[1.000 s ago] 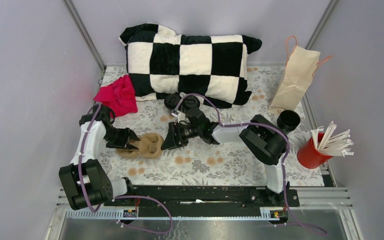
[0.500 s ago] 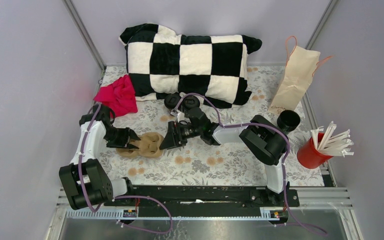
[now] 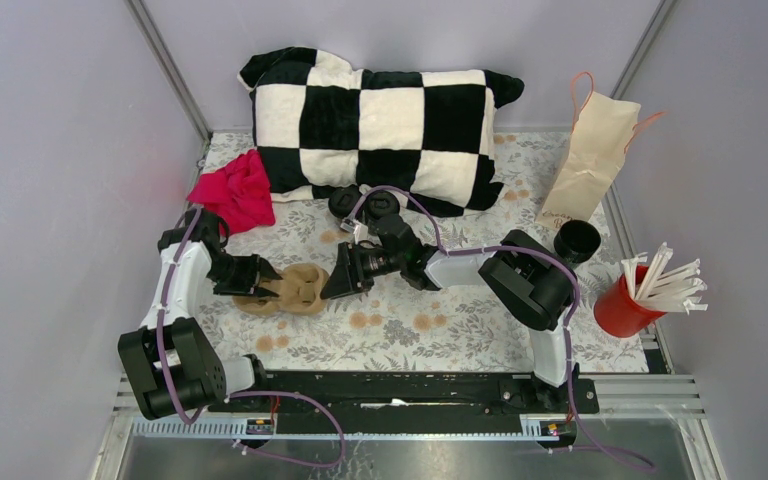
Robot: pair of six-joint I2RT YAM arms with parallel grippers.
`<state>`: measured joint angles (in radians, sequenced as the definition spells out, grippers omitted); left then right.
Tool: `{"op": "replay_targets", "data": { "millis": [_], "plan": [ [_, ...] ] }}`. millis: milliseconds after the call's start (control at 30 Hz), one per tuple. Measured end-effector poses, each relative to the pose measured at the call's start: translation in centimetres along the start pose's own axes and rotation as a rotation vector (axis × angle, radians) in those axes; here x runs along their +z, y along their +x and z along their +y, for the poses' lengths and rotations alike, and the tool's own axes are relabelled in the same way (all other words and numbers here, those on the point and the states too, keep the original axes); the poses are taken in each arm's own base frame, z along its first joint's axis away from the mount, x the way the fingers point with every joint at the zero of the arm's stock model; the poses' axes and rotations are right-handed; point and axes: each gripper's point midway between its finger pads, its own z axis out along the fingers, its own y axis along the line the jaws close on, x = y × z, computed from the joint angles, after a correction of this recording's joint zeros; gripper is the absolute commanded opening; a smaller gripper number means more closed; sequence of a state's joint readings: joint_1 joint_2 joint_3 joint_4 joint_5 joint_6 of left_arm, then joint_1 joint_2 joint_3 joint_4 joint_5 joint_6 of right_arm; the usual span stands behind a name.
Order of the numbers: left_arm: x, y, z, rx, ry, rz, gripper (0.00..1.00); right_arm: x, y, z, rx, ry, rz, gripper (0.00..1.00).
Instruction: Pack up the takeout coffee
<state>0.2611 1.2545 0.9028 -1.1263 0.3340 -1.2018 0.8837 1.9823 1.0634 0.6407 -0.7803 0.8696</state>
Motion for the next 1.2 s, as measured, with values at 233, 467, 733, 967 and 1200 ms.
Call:
{"op": "replay_targets", "data": {
  "millis": [233,467,733,967,1200],
  "plan": [
    [0.0,0.0,-0.1,0.001,0.006,0.001,0.00,0.1,-0.3,0.3,-0.008,-0.006,-0.004,0.44],
    [0.2,-0.2,-0.2,-0.004,0.017,-0.001,0.00,0.2,-0.8,0.4,-0.007,0.003,-0.014,0.36],
    [0.3,-0.8,-0.1,0.054,0.014,-0.034,0.68,0.8,-0.5,-0.8,0.042,0.014,-0.006,0.16],
    [-1.7,0.1,-1.2,0.364,0.003,-0.127,0.99,0.8,-1.2,-3.0,0.122,0.055,-0.034,0.17],
    [-5.5,5.4,-4.8,0.850,0.072,-0.282,0.62,0.3,-2.2,-3.5,0.152,0.058,-0.058,0.26]
  ]
}}
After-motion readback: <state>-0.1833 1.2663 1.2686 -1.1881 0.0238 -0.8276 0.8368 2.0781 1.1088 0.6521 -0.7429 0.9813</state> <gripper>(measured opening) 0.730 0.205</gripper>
